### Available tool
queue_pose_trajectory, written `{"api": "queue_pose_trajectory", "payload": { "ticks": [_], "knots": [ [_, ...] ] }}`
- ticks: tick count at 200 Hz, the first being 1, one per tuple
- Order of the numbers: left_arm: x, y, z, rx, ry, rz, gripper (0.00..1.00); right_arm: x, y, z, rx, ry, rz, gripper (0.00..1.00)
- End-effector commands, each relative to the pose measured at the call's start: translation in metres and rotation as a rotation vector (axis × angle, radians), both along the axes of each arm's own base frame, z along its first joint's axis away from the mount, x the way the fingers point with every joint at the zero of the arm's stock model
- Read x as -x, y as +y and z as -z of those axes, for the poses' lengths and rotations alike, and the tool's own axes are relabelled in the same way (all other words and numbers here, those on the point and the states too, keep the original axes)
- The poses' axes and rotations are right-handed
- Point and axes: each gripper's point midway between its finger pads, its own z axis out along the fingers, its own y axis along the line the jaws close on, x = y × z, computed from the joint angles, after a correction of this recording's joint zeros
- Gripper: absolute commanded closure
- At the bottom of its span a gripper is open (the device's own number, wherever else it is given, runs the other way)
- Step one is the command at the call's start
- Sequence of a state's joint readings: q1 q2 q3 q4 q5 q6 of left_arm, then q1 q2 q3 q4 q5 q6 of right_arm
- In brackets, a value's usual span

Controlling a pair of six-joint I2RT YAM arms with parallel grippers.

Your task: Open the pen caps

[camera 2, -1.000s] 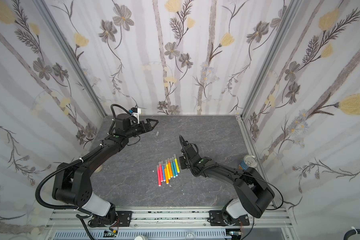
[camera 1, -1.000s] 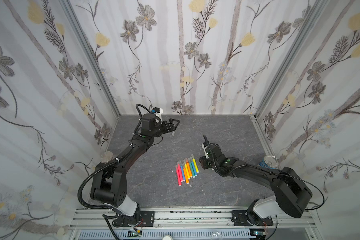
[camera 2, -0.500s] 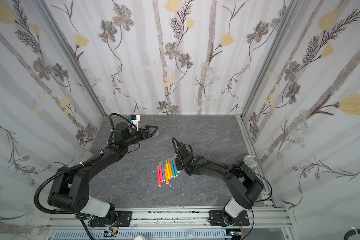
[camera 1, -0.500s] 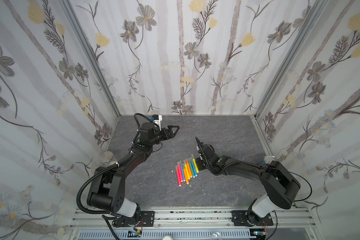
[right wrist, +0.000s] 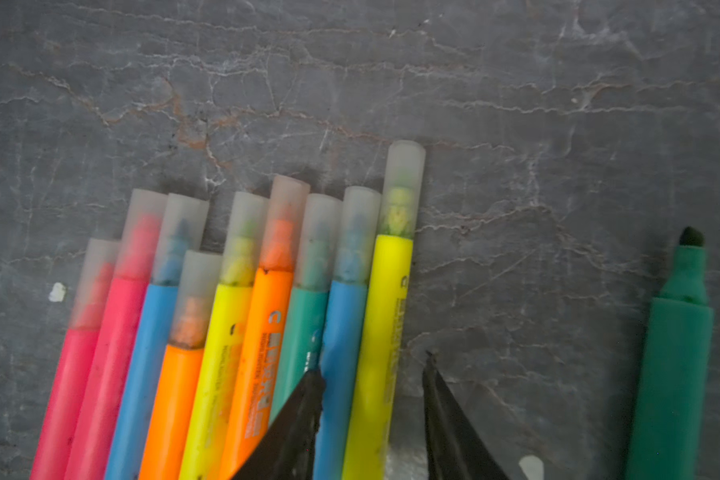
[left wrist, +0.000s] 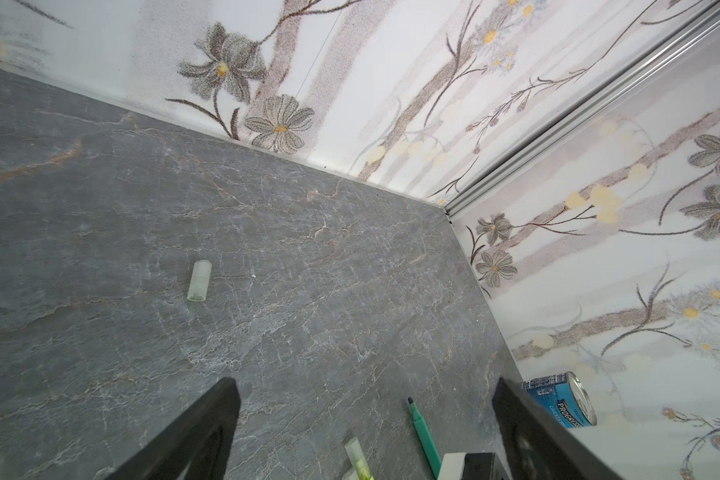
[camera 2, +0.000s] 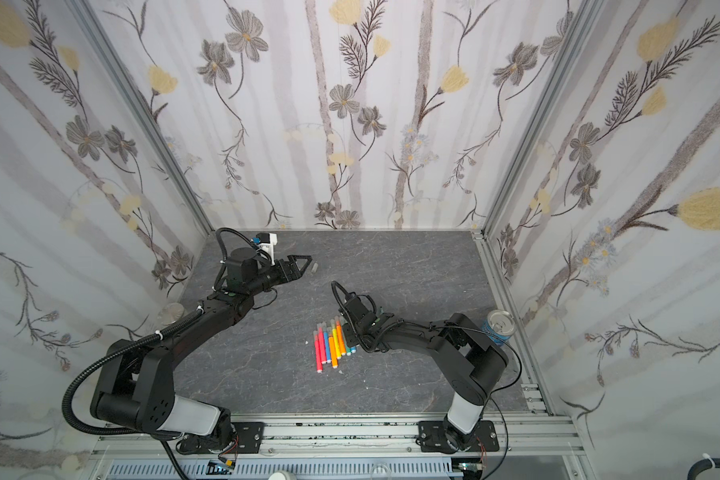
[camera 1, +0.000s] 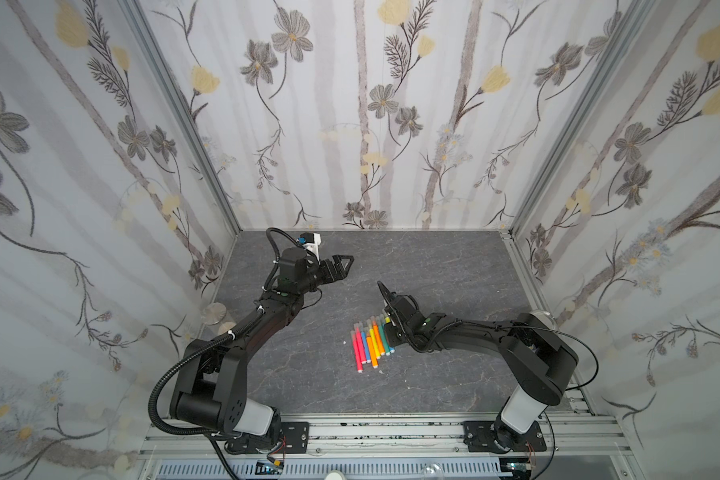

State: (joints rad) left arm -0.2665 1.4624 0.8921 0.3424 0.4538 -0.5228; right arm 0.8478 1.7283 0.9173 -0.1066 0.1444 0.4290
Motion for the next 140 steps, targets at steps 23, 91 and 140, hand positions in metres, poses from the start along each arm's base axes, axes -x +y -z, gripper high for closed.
{"api": "queue_pose_trajectory", "payload": {
  "ticks": [23, 91, 140],
  "knots": [
    [-0.006, -0.001, 0.007, -0.013, 0.009, 0.006, 0.07, 0.001, -0.001, 0.007, 0.006, 0.016, 0.020, 0.62],
    [-0.006, -0.004, 0.014, -0.010, 0.025, 0.020, 0.08, 0.003, 0.000, 0.001, -0.016, 0.013, 0.011, 0.62],
    [-0.004, -0.005, 0.012, -0.007, 0.021, 0.028, 0.08, 0.002, 0.008, -0.019, -0.072, -0.016, -0.015, 0.55]
  ]
}}
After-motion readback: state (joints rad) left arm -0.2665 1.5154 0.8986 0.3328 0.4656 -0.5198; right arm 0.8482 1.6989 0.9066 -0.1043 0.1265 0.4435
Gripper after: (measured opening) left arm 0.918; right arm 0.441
